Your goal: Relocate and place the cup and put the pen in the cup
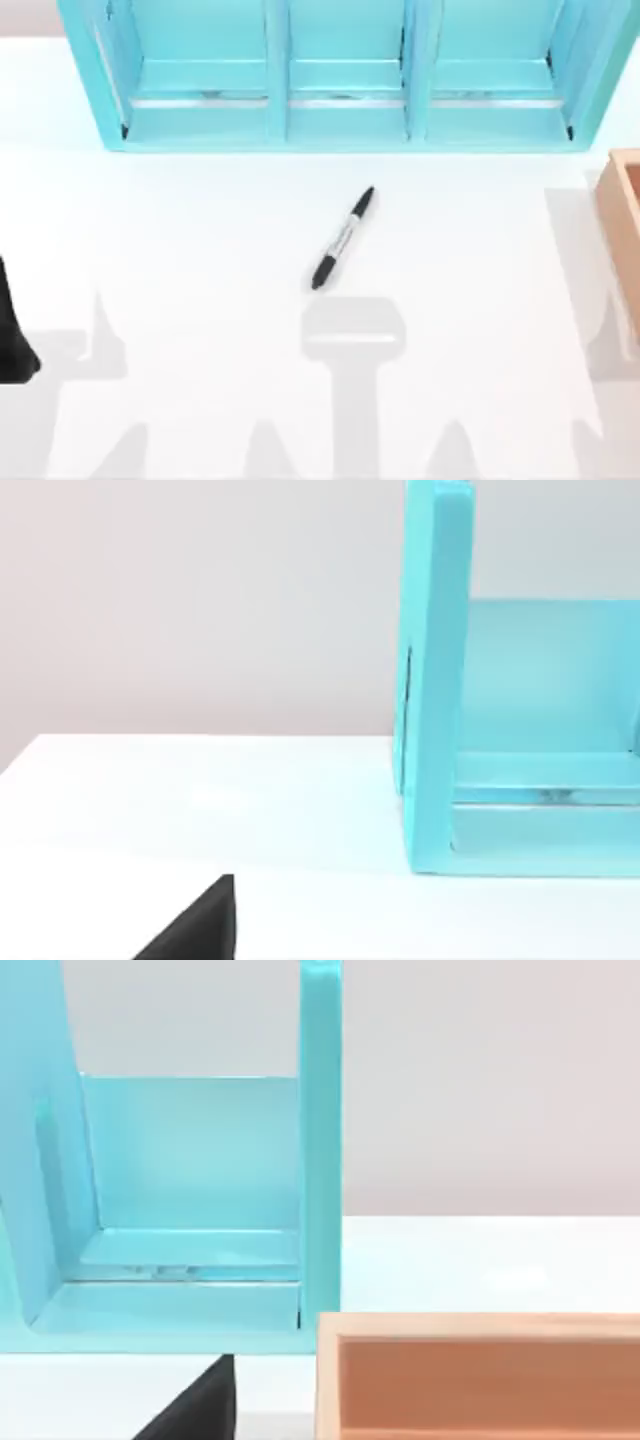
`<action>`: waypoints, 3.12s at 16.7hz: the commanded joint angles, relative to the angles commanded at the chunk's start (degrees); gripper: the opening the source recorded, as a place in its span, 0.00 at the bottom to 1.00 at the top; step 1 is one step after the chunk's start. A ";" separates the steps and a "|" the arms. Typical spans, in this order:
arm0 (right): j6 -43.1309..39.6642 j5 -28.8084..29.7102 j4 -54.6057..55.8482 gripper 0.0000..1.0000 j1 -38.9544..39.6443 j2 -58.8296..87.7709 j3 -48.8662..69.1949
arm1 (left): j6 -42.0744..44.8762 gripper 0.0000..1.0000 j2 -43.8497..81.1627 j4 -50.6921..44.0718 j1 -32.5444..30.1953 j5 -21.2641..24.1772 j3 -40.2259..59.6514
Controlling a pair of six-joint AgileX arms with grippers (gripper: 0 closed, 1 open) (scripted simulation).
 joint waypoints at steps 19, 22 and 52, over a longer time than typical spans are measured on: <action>-13.98 -0.36 -51.45 1.00 -14.84 73.74 58.79 | 0.00 1.00 0.00 0.00 0.00 0.00 0.00; -16.65 -0.35 -60.91 1.00 -17.65 88.09 70.61 | 0.00 1.00 0.00 0.00 0.00 0.00 0.00; -20.52 -0.08 -51.64 0.85 -21.92 108.67 70.44 | 0.00 1.00 0.00 0.00 0.00 0.00 0.00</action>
